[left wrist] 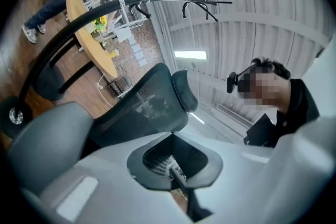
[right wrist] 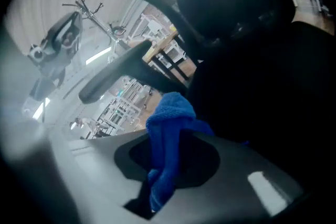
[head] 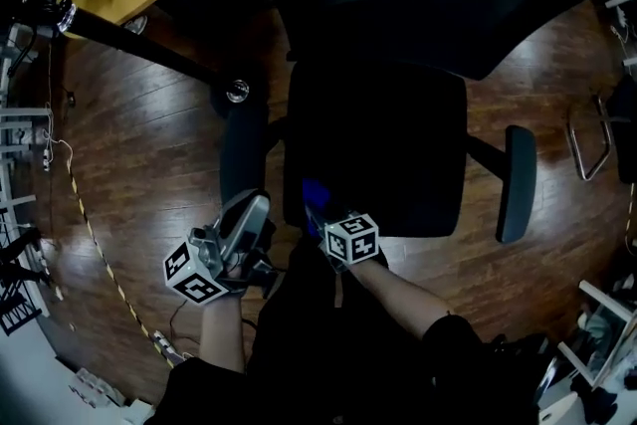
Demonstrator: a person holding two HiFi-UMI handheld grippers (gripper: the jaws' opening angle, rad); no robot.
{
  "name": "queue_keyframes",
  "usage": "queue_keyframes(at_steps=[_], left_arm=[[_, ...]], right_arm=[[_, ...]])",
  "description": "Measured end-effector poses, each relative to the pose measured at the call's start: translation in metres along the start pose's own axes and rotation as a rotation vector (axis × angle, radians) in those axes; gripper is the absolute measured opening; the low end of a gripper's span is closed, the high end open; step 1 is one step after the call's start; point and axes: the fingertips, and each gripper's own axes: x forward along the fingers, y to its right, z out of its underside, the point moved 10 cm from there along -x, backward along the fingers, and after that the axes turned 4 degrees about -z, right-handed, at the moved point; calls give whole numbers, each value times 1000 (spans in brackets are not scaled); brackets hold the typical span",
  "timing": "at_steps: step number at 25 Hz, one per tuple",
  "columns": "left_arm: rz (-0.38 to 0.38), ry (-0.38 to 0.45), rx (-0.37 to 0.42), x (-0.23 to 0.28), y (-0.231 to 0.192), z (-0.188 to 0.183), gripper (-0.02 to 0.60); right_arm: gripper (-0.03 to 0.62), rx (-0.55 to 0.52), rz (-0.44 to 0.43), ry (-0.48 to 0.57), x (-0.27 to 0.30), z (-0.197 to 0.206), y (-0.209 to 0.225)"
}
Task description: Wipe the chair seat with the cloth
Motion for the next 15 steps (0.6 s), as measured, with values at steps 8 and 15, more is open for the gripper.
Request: queue_keyframes(at_steps=[8,15], left_arm=[[-82,44,8,-45,-2,-1,-8],[-36,17,6,-30,-3,5,-8]], right_arm=[[63,-212,-94,-204,55,42,-8],[63,-117,38,-116,1,52,39]])
